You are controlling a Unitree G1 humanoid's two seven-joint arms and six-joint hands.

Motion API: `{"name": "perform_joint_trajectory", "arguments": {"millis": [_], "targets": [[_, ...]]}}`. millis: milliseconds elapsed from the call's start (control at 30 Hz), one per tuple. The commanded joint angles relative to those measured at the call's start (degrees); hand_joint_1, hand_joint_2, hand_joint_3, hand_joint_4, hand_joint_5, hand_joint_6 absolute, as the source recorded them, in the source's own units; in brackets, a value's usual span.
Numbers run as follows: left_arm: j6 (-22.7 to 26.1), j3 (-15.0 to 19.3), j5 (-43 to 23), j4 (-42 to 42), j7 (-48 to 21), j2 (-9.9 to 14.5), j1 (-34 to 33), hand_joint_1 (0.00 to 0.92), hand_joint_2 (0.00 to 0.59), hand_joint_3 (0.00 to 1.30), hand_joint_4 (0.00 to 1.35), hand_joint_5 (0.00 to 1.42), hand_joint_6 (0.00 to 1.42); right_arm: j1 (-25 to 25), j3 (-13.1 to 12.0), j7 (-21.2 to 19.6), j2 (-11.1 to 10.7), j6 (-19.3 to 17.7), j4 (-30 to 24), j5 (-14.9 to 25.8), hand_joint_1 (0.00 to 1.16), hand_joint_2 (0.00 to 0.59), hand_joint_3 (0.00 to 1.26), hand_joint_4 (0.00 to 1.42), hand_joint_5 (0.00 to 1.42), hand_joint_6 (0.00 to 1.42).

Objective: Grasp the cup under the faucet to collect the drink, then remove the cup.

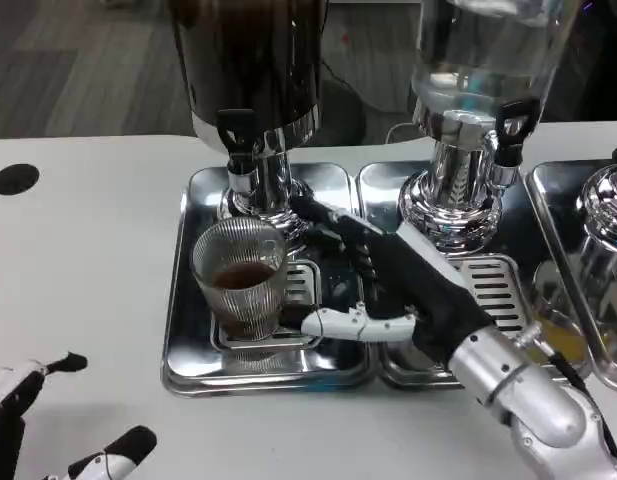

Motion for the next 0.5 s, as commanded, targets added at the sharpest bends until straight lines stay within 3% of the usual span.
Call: {"name": "perform_joint_trajectory", "arguments": {"millis": [33, 333, 500], "targets": [[-0.9, -0.2, 0.0, 1.2, 0.6, 0.0, 0.7, 0.0, 0.068, 0.39, 0.28, 0.35, 0.16, -1.8, 0.8, -2.0, 1.1, -1.6, 0.8, -1.7, 0.82, 0.08, 0.07, 0.06, 0.12, 0.09], [-2.4, 1.3, -1.5, 3.0, 0.6, 0.5, 1.3, 0.0, 0.07, 0.41, 0.29, 0.35, 0.16, -4.5, 2.6, -5.3, 3.3, -2.0, 4.4, -4.7, 0.83, 0.076, 0.03, 0.03, 0.09, 0.04], [-2.9, 1.7, -1.9, 3.6, 0.3, 0.8, 1.4, 0.0, 0.074, 0.42, 0.3, 0.35, 0.16, -7.1, 3.5, -5.9, 5.4, -3.5, 9.6, -4.8, 0.81, 0.073, 0.09, 0.12, 0.16, 0.1]]}}
